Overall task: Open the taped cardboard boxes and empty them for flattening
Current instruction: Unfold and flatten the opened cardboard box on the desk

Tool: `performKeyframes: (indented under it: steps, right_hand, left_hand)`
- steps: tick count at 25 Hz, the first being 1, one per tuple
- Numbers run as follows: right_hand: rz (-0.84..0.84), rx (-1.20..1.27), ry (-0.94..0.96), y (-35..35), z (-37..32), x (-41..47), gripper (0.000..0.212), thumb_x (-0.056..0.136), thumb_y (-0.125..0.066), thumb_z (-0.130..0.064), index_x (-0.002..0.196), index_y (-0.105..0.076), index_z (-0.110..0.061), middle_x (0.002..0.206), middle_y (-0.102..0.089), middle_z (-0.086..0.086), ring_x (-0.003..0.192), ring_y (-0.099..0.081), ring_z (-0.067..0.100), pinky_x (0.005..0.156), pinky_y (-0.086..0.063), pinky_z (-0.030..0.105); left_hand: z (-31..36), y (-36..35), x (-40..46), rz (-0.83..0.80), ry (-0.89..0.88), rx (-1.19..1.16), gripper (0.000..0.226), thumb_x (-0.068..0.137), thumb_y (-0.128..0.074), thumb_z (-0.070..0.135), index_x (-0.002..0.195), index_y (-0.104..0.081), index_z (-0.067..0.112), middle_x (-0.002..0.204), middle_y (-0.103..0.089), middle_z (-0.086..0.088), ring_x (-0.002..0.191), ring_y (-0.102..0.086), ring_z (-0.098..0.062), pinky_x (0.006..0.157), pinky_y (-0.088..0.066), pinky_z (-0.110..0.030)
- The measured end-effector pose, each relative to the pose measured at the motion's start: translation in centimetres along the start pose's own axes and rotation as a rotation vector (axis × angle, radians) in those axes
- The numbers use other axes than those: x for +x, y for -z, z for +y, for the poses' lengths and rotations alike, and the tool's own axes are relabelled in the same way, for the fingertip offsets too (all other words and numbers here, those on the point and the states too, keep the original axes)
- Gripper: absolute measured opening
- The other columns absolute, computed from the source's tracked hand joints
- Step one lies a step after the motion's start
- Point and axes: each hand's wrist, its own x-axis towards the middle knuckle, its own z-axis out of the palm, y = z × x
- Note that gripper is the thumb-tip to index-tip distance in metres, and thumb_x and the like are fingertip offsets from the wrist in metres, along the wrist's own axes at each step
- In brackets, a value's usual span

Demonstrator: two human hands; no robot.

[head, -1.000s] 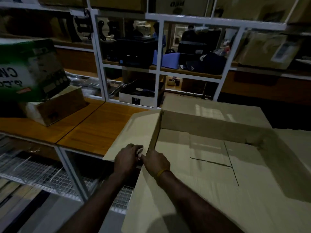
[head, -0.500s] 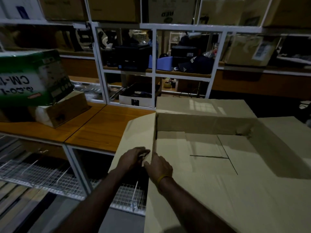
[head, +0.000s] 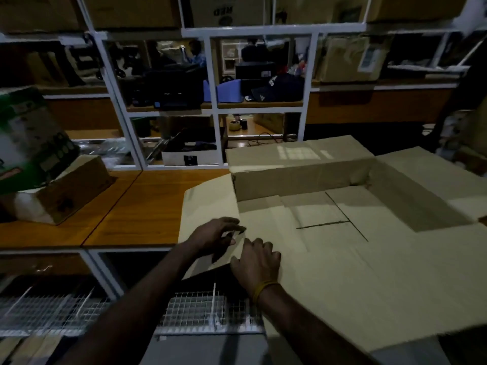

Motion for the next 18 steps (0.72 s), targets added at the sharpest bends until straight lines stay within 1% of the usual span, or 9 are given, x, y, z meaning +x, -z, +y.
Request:
performKeyframes:
  steps: [2, 4, 6, 8, 10, 12, 15, 17, 18]
  right_hand:
    - [0.040, -0.015, -0.062, -0.7, -1.9, 0.6, 0.062, 0.090, -0.052, -0.052, 0.140, -0.044, -0.015, 0.131, -0.052, 0.010, 0.123, -0.044, 0.031, 0.095, -0.038, 0.044]
    - [0.047, -0.004, -0.139, -1.5, -4.0, 1.7, 0.072, 0.091, -0.053, -0.054, 0.146, -0.034, -0.013, 0.134, -0.048, 0.012, 0.125, -0.043, 0.030, 0.092, -0.043, 0.043]
    - [0.018, 0.005, -0.237, -2.8, -6.5, 2.8, 0.082, 0.091, -0.055, -0.055, 0.151, -0.022, -0.010, 0.138, -0.042, 0.017, 0.128, -0.041, 0.033, 0.092, -0.046, 0.042]
    - [-0.007, -0.009, -0.337, -3.9, -8.3, 3.6, 0.096, 0.089, -0.057, -0.057, 0.155, -0.008, -0.007, 0.143, -0.033, 0.021, 0.131, -0.036, 0.038, 0.096, -0.045, 0.045]
    - [0.002, -0.004, -0.432, -4.4, -9.1, 4.4, 0.103, 0.089, -0.059, -0.055, 0.156, 0.002, -0.006, 0.143, -0.029, 0.019, 0.132, -0.033, 0.036, 0.093, -0.048, 0.045]
    - [0.026, -0.022, -0.483, -4.4, -9.1, 4.7, 0.101, 0.090, -0.061, -0.051, 0.156, 0.003, -0.006, 0.145, -0.029, 0.017, 0.132, -0.034, 0.033, 0.091, -0.049, 0.042]
    - [0.053, -0.082, -0.537, -4.8, -9.2, 4.4, 0.096, 0.090, -0.063, -0.047, 0.157, -0.002, -0.013, 0.147, -0.030, 0.016, 0.133, -0.035, 0.031, 0.092, -0.048, 0.040]
    - [0.080, -0.122, -0.569, -5.2, -9.3, 3.9, 0.094, 0.089, -0.064, -0.046, 0.156, -0.005, -0.018, 0.143, -0.033, 0.015, 0.129, -0.037, 0.030, 0.089, -0.047, 0.039]
    - [0.094, -0.130, -0.581, -5.4, -9.2, 3.6, 0.093, 0.088, -0.065, -0.046, 0.156, -0.006, -0.019, 0.141, -0.035, 0.014, 0.126, -0.038, 0.029, 0.087, -0.047, 0.038]
  left_hand:
    - [-2.0, 0.9, 1.8, -0.069, -0.089, -0.020, 0.049, 0.092, -0.068, 0.029, 0.138, -0.055, 0.037, 0.155, -0.040, 0.002, 0.134, -0.045, -0.020, 0.099, -0.045, -0.031]
    - [-4.0, 1.5, 3.4, -0.136, -0.168, -0.015, 0.052, 0.091, -0.069, 0.030, 0.140, -0.053, 0.036, 0.157, -0.036, 0.000, 0.136, -0.043, -0.021, 0.100, -0.042, -0.031]
    - [-5.8, 2.0, 5.0, -0.198, -0.267, -0.003, 0.055, 0.091, -0.069, 0.031, 0.142, -0.050, 0.035, 0.158, -0.032, -0.003, 0.139, -0.040, -0.022, 0.103, -0.042, -0.033]
    - [-7.2, 2.7, 6.6, -0.269, -0.325, 0.008, 0.061, 0.091, -0.070, 0.029, 0.146, -0.045, 0.034, 0.160, -0.028, -0.004, 0.142, -0.034, -0.023, 0.107, -0.038, -0.036]
    - [-8.1, 3.5, 8.2, -0.344, -0.357, 0.049, 0.068, 0.089, -0.072, 0.026, 0.148, -0.040, 0.038, 0.161, -0.025, -0.004, 0.144, -0.028, -0.025, 0.112, -0.035, -0.042]
    - [-8.6, 4.2, 9.9, -0.380, -0.376, 0.130, 0.076, 0.085, -0.075, 0.025, 0.148, -0.036, 0.042, 0.161, -0.024, -0.004, 0.144, -0.026, -0.028, 0.113, -0.033, -0.047]
    - [-9.6, 4.9, 12.4, -0.411, -0.359, 0.255, 0.081, 0.082, -0.077, 0.036, 0.149, -0.032, 0.045, 0.162, -0.019, -0.005, 0.146, -0.019, -0.032, 0.115, -0.027, -0.050]
    - [-11.2, 5.2, 13.9, -0.380, -0.346, 0.291, 0.082, 0.079, -0.078, 0.045, 0.146, -0.032, 0.049, 0.161, -0.019, -0.004, 0.145, -0.019, -0.035, 0.115, -0.028, -0.053]
    - [-11.9, 5.3, 14.4, -0.358, -0.333, 0.273, 0.080, 0.077, -0.078, 0.048, 0.143, -0.034, 0.053, 0.160, -0.020, -0.002, 0.144, -0.020, -0.035, 0.114, -0.029, -0.055]
